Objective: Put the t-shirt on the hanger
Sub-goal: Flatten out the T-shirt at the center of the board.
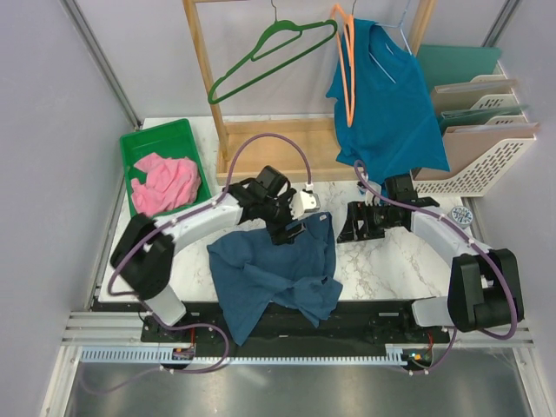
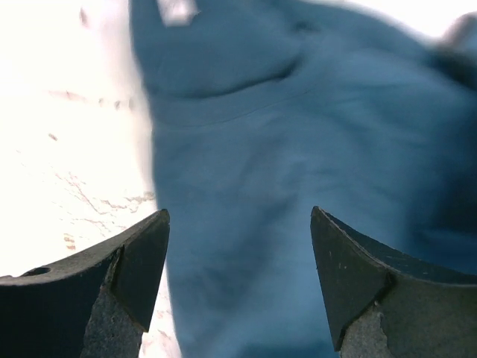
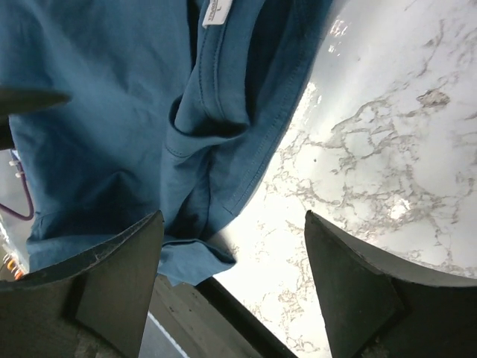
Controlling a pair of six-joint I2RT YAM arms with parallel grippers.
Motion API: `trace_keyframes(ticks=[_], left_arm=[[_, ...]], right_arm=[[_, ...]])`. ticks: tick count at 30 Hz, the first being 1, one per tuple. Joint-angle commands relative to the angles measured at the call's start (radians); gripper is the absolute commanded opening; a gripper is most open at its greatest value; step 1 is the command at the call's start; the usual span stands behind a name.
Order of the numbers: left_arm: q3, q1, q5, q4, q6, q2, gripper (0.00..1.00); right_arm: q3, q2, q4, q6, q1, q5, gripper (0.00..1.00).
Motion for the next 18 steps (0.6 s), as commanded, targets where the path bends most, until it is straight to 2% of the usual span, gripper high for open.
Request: trace_keyframes(ticks=[1,4,8,15,18], left_arm=[[0.144,0.045,-0.041,0.069,0.048,0.166,0.83],[0.225,0.044,0.028,0.080,0.034,0.238,0.83],[0.247,0.041,0.124,0.098,0.047,0.306,0.83],[0.405,0.038,0.128,-0.102,0.072,0.480,0.81],[0.382,0.038,0.183,-0.127,0.092,0.475,0.76]], right_arm=[[-0.013,-0.048,0.059,0.017,0.000,0.026,0.82],[-0.029,-0.051,0.075,0.028,0.000,0.020,0.81],[-0.047,-0.055,0.106,0.058,0.000,0.003,0.79],[-0.061,-0.095,0.112,0.078,-0.035,-0.055,0.80],[-0.073,-0.123,0.123,0.077,-0.041,-0.052,0.80]])
